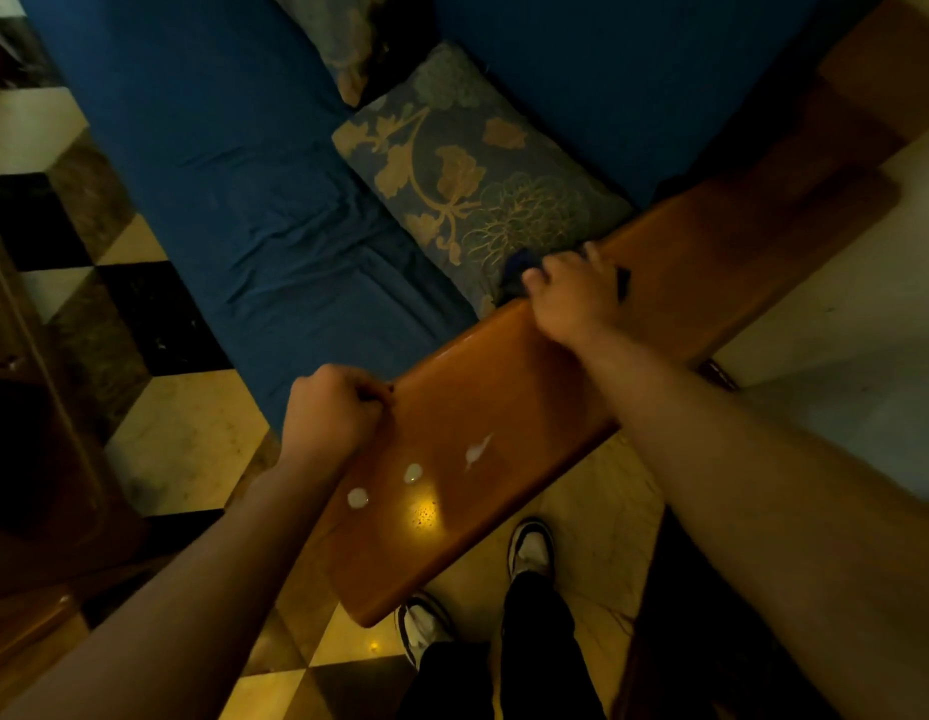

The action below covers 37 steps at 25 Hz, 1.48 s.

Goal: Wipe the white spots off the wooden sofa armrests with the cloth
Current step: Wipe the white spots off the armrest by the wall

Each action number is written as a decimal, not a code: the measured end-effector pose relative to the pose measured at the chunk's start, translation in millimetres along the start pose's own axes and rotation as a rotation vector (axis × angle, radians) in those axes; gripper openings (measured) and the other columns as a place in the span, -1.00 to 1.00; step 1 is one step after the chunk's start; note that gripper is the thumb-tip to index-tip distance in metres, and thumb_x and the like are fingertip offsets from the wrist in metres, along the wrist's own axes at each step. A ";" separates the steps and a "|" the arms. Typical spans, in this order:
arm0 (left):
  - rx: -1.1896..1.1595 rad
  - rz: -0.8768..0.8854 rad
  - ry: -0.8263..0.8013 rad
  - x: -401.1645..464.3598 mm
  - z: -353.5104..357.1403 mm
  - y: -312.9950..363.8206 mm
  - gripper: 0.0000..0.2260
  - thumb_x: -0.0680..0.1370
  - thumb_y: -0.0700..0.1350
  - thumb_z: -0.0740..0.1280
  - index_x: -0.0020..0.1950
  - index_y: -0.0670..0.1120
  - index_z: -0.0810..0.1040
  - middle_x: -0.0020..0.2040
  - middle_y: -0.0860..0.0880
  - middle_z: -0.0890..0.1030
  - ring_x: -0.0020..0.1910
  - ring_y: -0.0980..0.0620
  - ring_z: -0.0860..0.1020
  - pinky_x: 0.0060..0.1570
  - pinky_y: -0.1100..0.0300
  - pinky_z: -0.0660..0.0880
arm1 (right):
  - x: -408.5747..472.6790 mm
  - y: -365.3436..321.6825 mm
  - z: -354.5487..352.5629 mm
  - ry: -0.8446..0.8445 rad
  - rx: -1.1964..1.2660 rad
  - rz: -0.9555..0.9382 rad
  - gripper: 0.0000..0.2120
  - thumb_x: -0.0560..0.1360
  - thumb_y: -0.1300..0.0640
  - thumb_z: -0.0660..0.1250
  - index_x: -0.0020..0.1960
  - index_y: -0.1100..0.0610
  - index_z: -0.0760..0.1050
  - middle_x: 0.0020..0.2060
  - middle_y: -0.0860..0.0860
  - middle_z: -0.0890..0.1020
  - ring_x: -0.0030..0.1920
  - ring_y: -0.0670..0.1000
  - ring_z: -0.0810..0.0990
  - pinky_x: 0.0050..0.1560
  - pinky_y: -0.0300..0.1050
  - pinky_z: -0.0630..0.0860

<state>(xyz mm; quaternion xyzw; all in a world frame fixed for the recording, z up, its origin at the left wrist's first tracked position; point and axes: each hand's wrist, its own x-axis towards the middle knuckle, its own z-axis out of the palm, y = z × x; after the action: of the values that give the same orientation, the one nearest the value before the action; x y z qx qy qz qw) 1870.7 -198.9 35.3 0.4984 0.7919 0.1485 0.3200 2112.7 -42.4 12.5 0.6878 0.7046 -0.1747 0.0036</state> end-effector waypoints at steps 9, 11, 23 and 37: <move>0.062 0.056 -0.048 -2.8 -7.7 -7.1 -0.74 0.53 -0.26 0.41 -0.18 0.11 0.68 -0.08 0.15 0.66 -0.20 0.31 0.53 -0.22 0.40 0.41 | -53.8 5.2 18.3 0.029 0.048 -0.486 -0.63 0.67 0.01 0.22 0.44 0.08 0.47 0.44 0.07 0.51 0.52 0.17 0.33 0.52 0.13 0.16; 0.061 0.063 -0.063 -4.0 -6.6 -7.1 -0.75 0.55 -0.27 0.39 -0.12 0.09 0.69 -0.03 0.14 0.66 -0.14 0.26 0.57 -0.17 0.37 0.46 | -37.7 63.4 -2.9 0.097 0.140 -0.173 -0.56 0.69 -0.06 0.13 0.49 0.10 0.41 0.53 0.10 0.39 0.56 0.20 0.25 0.54 0.15 0.12; 0.113 0.195 -0.022 -9.7 -2.5 -36.6 -0.69 0.60 -0.19 0.26 0.28 0.04 0.66 0.17 0.00 0.72 -0.03 0.14 0.59 -0.11 0.35 0.44 | -253.3 -50.9 92.6 0.074 0.350 0.004 -0.48 0.68 -0.21 -0.06 0.60 -0.11 0.20 0.63 -0.13 0.01 0.64 0.02 -0.26 0.58 0.12 -0.27; -0.058 -0.030 -0.092 -33.3 -17.9 -76.7 -0.71 0.69 -0.10 0.18 0.31 -0.03 0.63 0.22 -0.07 0.69 0.16 -0.08 0.63 0.06 0.13 0.51 | -195.4 -116.1 93.2 -0.066 -0.093 -0.369 -0.41 0.64 -0.30 -0.13 0.62 -0.15 0.10 0.65 0.05 0.12 0.63 0.26 -0.01 0.58 0.32 -0.07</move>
<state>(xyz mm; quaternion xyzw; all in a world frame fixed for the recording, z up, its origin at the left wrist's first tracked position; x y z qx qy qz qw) 1815.6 -262.1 18.2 0.4832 0.7790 0.1435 0.3728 1988.7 -254.2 1.0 0.5399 0.8256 -0.1621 0.0267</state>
